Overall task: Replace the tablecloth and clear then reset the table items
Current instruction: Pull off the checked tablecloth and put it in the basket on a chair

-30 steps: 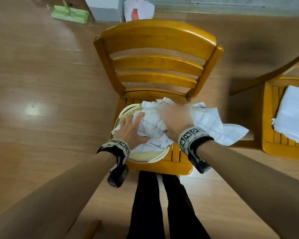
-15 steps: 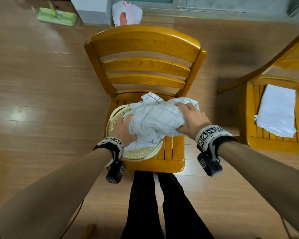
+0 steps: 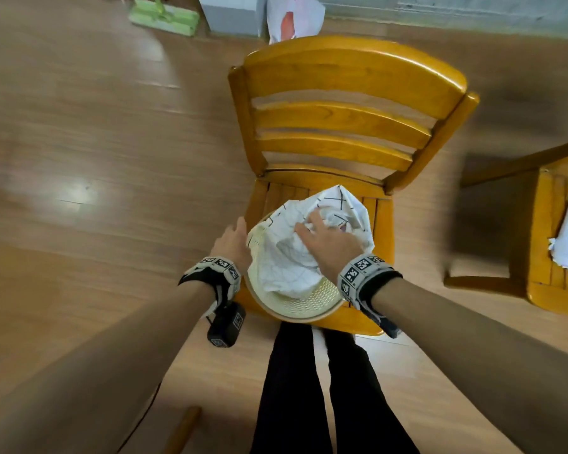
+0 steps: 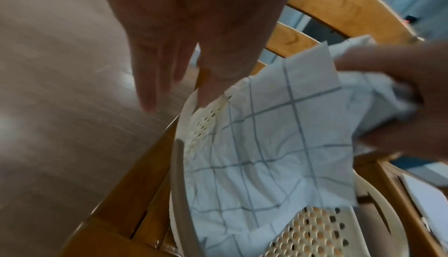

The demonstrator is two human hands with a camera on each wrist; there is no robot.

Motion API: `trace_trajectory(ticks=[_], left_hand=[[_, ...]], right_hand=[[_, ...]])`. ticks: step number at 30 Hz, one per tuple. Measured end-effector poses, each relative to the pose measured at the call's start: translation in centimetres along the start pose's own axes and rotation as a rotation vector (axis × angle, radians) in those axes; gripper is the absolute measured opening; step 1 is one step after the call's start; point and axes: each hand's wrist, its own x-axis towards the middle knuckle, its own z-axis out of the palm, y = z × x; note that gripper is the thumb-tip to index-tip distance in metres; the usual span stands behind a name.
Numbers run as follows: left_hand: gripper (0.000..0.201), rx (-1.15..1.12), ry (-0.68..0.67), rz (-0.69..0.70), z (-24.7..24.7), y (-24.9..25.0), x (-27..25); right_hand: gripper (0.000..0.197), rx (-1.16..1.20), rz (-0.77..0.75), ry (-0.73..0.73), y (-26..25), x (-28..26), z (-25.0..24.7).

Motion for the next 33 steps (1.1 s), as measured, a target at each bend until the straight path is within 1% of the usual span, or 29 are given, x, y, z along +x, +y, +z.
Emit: trace_trajectory(ticks=[1,2,3,5,7,10,13,15,16,18,21,25,27,29,31,33], left_hand=[[0.029,0.014,-0.072,-0.032,0.4,-0.4,0.2],[0.019,0.017,-0.096,-0.035,0.8,-0.7,0.4],[0.014,0.012,-0.091,-0.031,1.3,-0.9,0.6],[0.012,-0.007,-0.058,-0.023,1.9,-1.0,0.9],[0.012,-0.039,-0.070,-0.020,1.9,-0.9,1.2],[0.015,-0.045,-0.076,-0.028,1.6,-0.7,1.7],[0.031,-0.094,-0.079,-0.083,1.2,0.1,1.9],[0.044,-0.192,-0.096,-0.129,0.7,1.0,1.7],[0.046,-0.259,-0.094,-0.157,0.6,1.6,1.8],[0.042,-0.388,-0.070,-0.193,-0.1,3.1,2.0],[0.040,-0.519,-0.039,-0.224,-1.0,5.9,3.0],[0.037,-0.656,-0.033,-0.258,-1.5,8.3,4.5],[0.039,-0.682,-0.054,-0.223,-1.4,8.6,5.0],[0.042,-0.659,-0.070,-0.193,-1.1,8.6,5.5],[0.044,-0.584,-0.062,-0.184,-0.9,8.3,5.7],[0.039,-0.490,-0.050,-0.158,-1.0,7.8,5.5]], right_hand=[[0.083,-0.001,0.008,-0.005,-0.5,0.0,1.1],[0.087,0.018,0.019,-0.014,-0.9,-0.1,2.2],[0.089,0.049,0.024,-0.028,-1.0,-0.2,3.4],[0.088,0.115,0.005,-0.066,-0.7,-0.6,5.8],[0.087,0.157,-0.038,-0.086,-0.3,-0.7,7.8],[0.083,0.168,-0.011,-0.098,-0.4,-0.2,9.2],[0.077,0.171,0.023,-0.054,0.2,0.4,8.1],[0.073,0.183,0.028,-0.021,1.5,0.6,6.6],[0.071,0.197,0.037,-0.002,2.2,0.6,5.8],[0.066,0.191,0.067,0.065,3.6,0.7,4.3],[0.061,0.150,0.123,0.174,5.7,1.3,2.6],[0.059,0.093,0.151,0.259,7.9,2.2,1.9],[0.059,0.076,0.145,0.289,8.7,2.5,1.6],[0.057,0.071,0.133,0.328,9.3,2.6,1.2],[0.054,0.070,0.103,0.363,9.7,2.5,0.9],[0.050,0.066,0.068,0.410,9.7,2.3,0.7]])
